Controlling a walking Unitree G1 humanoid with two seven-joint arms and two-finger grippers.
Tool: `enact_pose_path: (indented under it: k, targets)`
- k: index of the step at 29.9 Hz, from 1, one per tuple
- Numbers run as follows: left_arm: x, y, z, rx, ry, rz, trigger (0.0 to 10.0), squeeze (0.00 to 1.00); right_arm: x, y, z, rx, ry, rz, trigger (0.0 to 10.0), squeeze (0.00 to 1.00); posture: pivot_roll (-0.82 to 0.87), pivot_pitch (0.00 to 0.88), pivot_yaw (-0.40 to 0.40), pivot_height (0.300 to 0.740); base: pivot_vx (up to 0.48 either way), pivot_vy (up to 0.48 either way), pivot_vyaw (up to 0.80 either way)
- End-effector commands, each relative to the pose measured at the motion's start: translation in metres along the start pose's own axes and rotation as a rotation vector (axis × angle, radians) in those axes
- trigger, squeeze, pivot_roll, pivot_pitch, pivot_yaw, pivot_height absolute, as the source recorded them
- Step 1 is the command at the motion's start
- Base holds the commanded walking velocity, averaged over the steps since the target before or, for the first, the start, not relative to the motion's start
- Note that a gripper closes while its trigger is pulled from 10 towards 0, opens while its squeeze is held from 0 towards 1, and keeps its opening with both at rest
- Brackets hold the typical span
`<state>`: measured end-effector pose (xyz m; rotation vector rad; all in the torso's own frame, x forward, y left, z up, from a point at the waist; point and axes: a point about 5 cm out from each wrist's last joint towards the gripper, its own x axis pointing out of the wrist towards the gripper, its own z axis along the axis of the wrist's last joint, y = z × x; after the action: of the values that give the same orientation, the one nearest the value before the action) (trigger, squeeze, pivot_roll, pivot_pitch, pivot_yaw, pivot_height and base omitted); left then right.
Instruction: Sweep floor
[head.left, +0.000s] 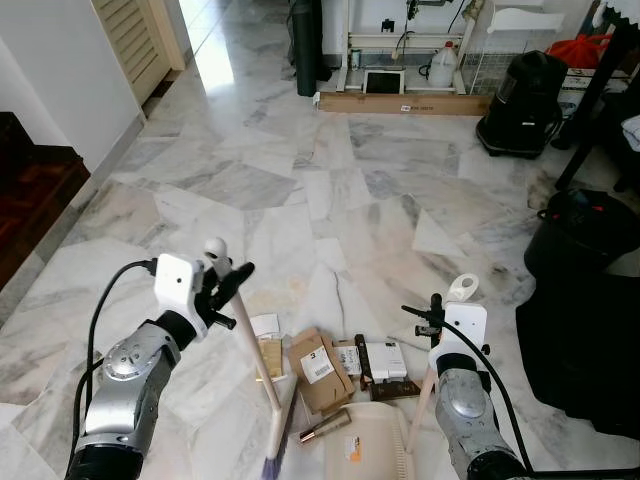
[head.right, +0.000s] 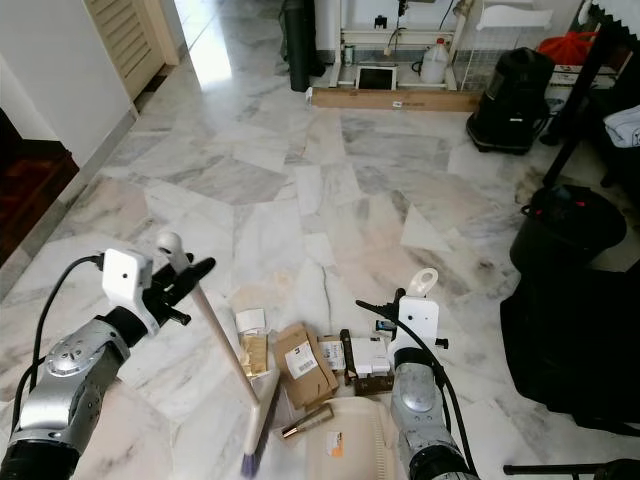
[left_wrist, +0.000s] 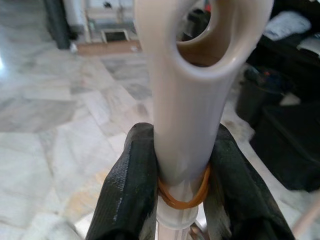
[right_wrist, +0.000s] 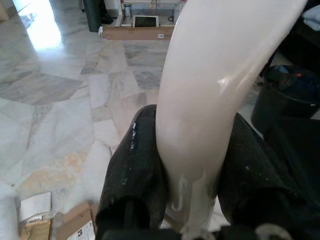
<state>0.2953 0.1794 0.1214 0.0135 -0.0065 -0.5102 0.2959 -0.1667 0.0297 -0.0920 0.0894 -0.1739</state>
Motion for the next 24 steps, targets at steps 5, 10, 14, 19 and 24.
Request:
enact_pose_path:
  k: [5, 10, 14, 19, 24]
  targets:
    - [-0.003, -0.005, -0.001, 0.015, 0.033, -0.059, 10.0, 0.0, -0.009, 0.003, -0.017, 0.002, 0.089, 0.012, 10.0, 0.0, 0.07, 0.108, 0.061, 0.74, 0.0, 0.0, 0.0]
    - [-0.003, -0.008, -0.008, -0.008, 0.059, -0.071, 10.0, 0.0, -0.009, 0.003, -0.017, 0.001, 0.087, 0.011, 10.0, 0.0, 0.07, 0.112, 0.059, 0.74, 0.0, 0.0, 0.0]
    - [-0.001, -0.007, -0.013, -0.01, 0.073, -0.059, 10.0, 0.0, -0.009, 0.001, -0.017, 0.0, 0.088, 0.007, 10.0, 0.0, 0.06, 0.116, 0.059, 0.74, 0.0, 0.0, 0.0]
    - [0.001, 0.0, -0.016, 0.018, 0.085, 0.009, 10.0, 0.0, -0.01, 0.001, -0.017, 0.003, 0.09, 0.008, 10.0, 0.0, 0.05, 0.119, 0.058, 0.74, 0.0, 0.0, 0.0]
    - [-0.008, 0.013, -0.011, 0.067, 0.06, 0.131, 10.0, 0.0, -0.01, 0.0, -0.017, 0.007, 0.084, 0.004, 10.0, 0.0, 0.05, 0.122, 0.056, 0.74, 0.0, 0.0, 0.0]
